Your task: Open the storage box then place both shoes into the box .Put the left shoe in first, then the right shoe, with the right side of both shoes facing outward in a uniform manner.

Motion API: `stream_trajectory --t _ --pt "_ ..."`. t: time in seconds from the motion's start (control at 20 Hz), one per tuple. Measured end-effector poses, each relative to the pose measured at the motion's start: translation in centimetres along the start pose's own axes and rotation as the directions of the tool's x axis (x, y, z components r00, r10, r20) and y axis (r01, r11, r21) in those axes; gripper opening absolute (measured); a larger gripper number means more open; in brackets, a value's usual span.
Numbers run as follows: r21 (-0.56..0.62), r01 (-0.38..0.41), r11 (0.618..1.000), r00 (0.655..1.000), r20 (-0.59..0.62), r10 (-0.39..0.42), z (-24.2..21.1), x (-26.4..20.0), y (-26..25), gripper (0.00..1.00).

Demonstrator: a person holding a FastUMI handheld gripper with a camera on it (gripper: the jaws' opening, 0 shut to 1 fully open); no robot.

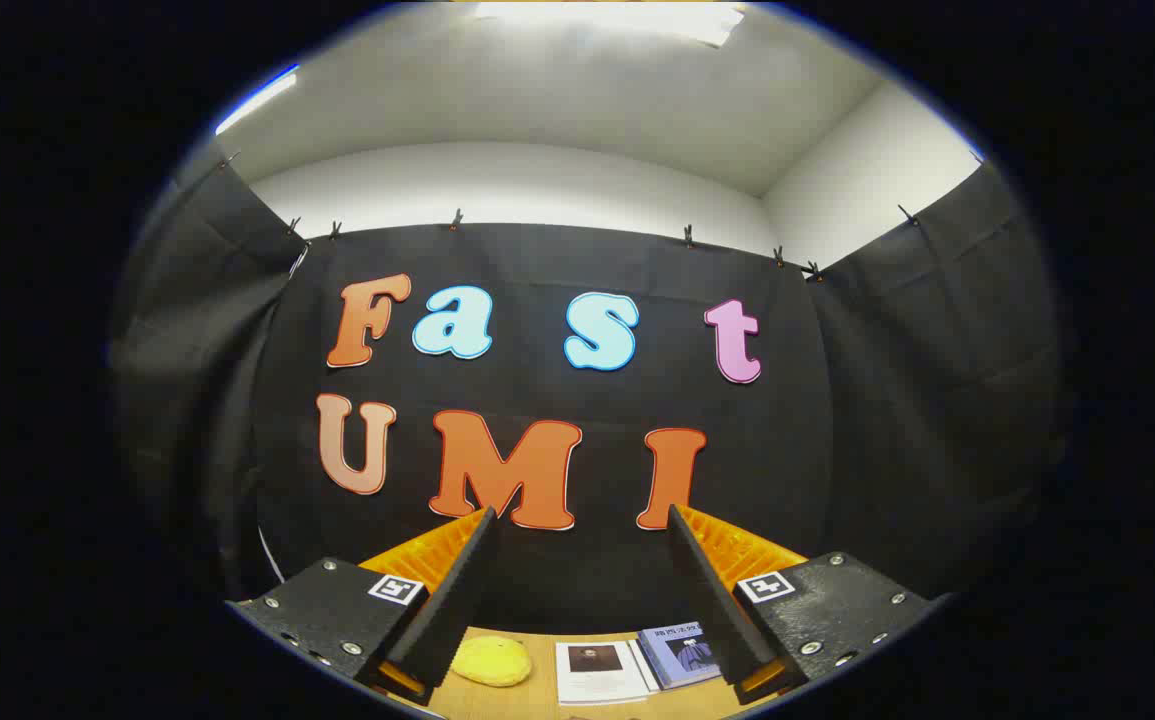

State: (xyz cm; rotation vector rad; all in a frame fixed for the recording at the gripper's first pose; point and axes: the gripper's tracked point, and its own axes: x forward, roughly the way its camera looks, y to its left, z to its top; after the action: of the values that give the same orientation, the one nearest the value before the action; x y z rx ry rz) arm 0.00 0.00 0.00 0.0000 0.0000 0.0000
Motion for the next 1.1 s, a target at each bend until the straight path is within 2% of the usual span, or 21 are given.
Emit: stream_trajectory --t 0.15,0.3,0.65,1.1 --pt "0.064 -0.03 0.998 0.999 -0.011 0.031 -0.3 0.1 0.3 0.98" --pt "0.083 0.001 0.997 0.999 -0.036 0.002 -0.7 0.5 -0.6 0.98" --pt "0.03 0.001 1.0 0.999 -0.043 0.001 -1.1 0.6 0.1 0.98" --pt "0.08 -0.068 0.994 0.994 -0.083 0.075 -2.6 0.6 2.5 0.98"
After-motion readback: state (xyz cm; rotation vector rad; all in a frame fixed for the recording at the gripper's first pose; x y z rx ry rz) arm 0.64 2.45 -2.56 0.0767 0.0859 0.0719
